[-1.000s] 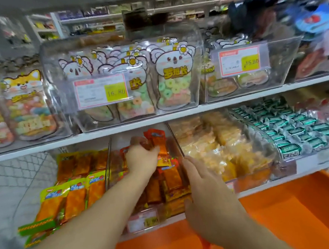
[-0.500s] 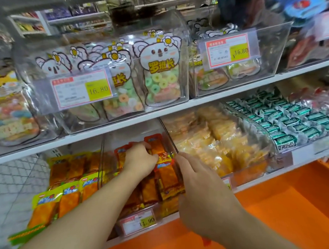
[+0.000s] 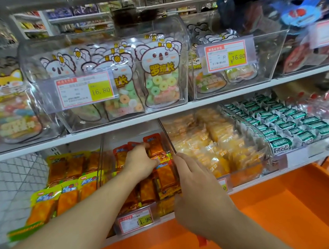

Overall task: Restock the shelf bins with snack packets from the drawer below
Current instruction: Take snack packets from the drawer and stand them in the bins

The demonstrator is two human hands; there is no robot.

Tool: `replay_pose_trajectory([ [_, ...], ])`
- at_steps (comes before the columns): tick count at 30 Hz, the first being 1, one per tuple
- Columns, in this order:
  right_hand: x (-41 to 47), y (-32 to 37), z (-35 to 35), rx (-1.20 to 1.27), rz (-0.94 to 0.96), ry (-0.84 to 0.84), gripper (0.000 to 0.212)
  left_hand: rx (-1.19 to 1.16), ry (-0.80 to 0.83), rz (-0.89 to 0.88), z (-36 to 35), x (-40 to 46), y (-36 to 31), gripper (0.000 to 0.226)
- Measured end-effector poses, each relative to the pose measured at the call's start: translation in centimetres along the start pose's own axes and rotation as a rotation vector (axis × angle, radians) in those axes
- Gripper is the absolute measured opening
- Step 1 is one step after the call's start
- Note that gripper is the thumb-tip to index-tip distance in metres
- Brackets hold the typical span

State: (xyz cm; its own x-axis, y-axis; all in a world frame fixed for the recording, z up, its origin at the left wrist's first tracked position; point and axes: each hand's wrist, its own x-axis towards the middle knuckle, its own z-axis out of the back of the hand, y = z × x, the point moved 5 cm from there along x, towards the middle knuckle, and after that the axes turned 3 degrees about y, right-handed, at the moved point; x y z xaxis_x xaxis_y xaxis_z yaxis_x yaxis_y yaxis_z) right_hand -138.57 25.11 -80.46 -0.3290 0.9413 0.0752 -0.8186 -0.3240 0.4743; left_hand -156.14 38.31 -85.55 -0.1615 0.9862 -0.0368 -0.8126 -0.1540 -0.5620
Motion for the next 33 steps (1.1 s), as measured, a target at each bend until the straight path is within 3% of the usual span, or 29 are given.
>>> replay_pose_trajectory([
  [7,-0.5,0.0,0.4,-0.008,0.038,-0.005,0.090,-0.030,-0.070,0.000,1.8,-3.1,-1.4,0.060],
  [13,-2.5,0.5,2.4,0.047,0.052,-0.087,0.053,-0.176,-0.201,-0.163,5.2,-13.1,-3.6,0.037],
  [17,-5.4,1.4,2.3,0.048,0.095,-0.069,0.046,-0.269,-0.237,-0.284,5.7,-20.3,-2.5,0.036],
  [21,-8.4,1.1,0.1,0.115,0.056,0.057,0.036,-0.392,-0.143,-0.225,2.6,-24.9,0.7,0.036],
  [28,-9.6,-5.5,-8.1,-0.035,-0.145,0.322,0.018,-0.311,0.170,-0.020,-6.7,-27.5,8.5,0.037],
  [33,-9.7,-12.4,-14.7,-0.131,-0.335,0.518,0.044,-0.243,0.204,0.051,-12.6,-26.6,14.5,0.038],
])
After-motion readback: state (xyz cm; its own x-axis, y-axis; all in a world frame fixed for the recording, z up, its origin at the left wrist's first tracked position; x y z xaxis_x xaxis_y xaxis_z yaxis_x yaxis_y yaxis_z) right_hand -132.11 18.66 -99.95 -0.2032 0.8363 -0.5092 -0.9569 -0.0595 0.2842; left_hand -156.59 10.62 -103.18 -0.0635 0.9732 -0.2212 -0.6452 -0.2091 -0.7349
